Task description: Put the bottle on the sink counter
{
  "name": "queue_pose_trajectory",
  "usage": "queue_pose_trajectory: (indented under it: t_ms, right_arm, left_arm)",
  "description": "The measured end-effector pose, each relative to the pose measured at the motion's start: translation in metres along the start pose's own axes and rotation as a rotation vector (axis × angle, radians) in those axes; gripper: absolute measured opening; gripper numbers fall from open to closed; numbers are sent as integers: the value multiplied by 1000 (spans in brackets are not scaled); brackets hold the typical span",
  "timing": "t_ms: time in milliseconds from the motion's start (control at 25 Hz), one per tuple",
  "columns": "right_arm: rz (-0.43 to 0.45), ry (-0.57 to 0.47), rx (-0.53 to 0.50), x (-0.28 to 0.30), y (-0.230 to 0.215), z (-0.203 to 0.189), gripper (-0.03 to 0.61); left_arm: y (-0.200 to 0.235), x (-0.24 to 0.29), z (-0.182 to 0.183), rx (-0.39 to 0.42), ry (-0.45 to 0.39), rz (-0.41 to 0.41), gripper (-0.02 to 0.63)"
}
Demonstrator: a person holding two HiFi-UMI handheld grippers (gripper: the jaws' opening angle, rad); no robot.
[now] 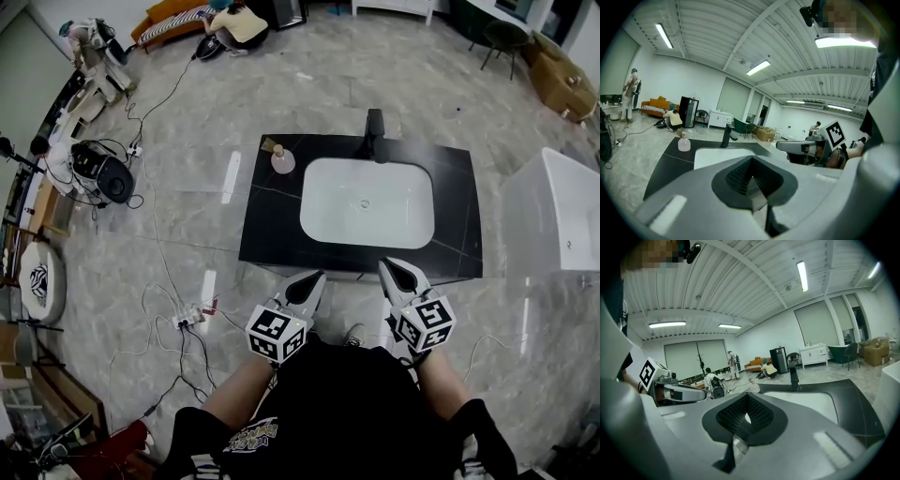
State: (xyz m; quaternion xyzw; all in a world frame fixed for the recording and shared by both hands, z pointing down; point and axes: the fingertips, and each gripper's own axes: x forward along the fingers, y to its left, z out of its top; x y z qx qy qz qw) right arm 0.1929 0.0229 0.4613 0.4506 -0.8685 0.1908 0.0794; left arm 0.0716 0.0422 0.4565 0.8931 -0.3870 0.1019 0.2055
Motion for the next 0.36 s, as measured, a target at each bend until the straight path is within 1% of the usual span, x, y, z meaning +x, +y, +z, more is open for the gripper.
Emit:
queue_pose_trajectory:
  t_ms: [360]
  right_arm:
    - [21, 11, -7, 7, 7, -1, 28]
  left_arm:
    - [5, -7, -3, -9, 2, 16, 0]
